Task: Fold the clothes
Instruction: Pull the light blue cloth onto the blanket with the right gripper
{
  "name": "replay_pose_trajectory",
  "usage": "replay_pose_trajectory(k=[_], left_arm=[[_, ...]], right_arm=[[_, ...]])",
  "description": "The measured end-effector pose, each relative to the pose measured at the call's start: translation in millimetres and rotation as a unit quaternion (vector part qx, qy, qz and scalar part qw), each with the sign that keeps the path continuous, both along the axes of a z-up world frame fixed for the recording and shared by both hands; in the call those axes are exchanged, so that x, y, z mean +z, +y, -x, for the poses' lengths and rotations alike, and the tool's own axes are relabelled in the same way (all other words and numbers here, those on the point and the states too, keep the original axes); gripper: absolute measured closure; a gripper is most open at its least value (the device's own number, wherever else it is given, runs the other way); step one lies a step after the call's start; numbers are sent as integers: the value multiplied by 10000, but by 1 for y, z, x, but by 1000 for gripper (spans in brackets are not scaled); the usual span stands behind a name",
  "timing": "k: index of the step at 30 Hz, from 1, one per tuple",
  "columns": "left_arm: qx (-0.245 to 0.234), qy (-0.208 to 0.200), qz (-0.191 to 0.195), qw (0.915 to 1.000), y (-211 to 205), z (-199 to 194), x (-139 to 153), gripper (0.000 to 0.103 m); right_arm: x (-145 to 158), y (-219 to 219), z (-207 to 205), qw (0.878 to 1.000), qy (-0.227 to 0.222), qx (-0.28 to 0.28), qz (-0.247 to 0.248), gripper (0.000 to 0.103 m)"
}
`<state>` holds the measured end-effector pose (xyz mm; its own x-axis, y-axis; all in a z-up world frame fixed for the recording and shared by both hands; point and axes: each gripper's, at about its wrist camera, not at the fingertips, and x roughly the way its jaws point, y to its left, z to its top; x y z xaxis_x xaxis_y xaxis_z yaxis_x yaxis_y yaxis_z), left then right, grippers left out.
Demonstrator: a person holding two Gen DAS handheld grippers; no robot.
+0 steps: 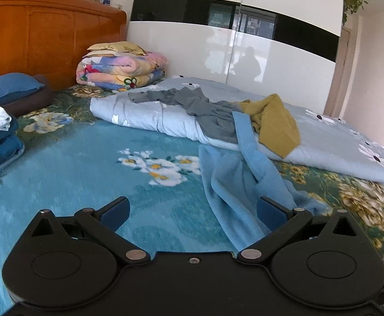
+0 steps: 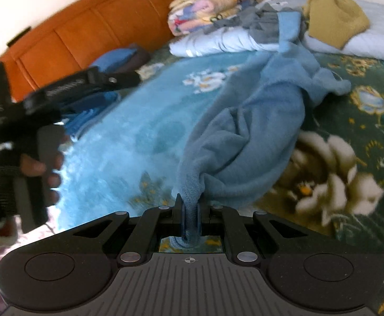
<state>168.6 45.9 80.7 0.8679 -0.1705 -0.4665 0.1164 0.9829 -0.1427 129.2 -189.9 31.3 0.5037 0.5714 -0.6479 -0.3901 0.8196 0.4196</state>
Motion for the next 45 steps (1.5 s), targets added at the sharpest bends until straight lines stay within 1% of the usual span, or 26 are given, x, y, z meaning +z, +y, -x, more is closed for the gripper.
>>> replay_pose_trajectory(k=[2, 5, 7, 10, 11, 12, 15, 17, 20, 23, 26, 31, 32, 34, 36, 40, 42, 43, 45], left_arm=[[-48, 40, 29, 10000, -1, 4, -3, 1], [-170, 142, 112, 9997, -5, 8, -9, 1], [-233, 221, 158, 9994, -9, 8, -12, 1], [-301, 367, 202, 9987, -15, 4, -17, 2], [-332, 368, 232, 9985, -16, 3, -18, 2], [-365, 365, 263, 9983, -18, 3, -19, 2], [-433, 392, 297, 9978, -24, -1, -22, 2], [-471, 361, 200, 9980, -31, -6, -24, 2], [-506, 363, 49, 9980, -40, -14, -29, 2], [-492, 370, 0, 9981, -47, -23, -34, 2], [-510, 449, -29, 9977, -50, -33, -38, 2], [-468, 679, -393, 9958, -60, -57, -46, 2], [-443, 721, -452, 9954, -62, -62, -48, 2], [-413, 818, -518, 9944, -64, -74, -51, 6], [-462, 863, -476, 9941, -65, -84, -54, 11], [-530, 881, -347, 9941, -69, -99, -60, 14], [-573, 1014, -265, 9928, -70, -107, -64, 23], [-600, 1105, -208, 9918, -71, -112, -67, 29], [-623, 1271, -150, 9898, -73, -119, -71, 36]], right_arm=[[-5, 2, 2, 10000, 47, -32, 69, 96], [-7, 8, 5, 9993, -39, 34, 358, 94], [-5, 8, 10, 9991, -25, 38, 424, 91], [3, -4, 18, 9995, -86, -1, 308, 84], [6, -10, 21, 9996, -111, -47, 259, 76], [8, -15, 22, 9996, -117, -94, 234, 73], [12, -38, 21, 9990, -147, -422, 92, 74], [12, -54, 13, 9967, -191, -783, -8, 73], [9, -73, -14, 9892, -125, -1410, -388, 72], [2, -85, -41, 9780, -54, -1905, -852, 72], [-8, -93, -69, 9656, 111, -2309, -1187, 70], [-26, -109, -99, 9450, 277, -2863, -1560, 68], [-29, -113, -105, 9396, 328, -2991, -1630, 67], [-35, -117, -113, 9334, 419, -3129, -1705, 67], [-41, -119, -122, 9318, 483, -3163, -1711, 67], [-47, -114, -137, 9330, 600, -3125, -1680, 67], [-51, -110, -145, 9344, 634, -3121, -1594, 67], [-51, -108, -147, 9352, 639, -3105, -1578, 67], [-52, -104, -149, 9378, 631, -3047, -1538, 68]])
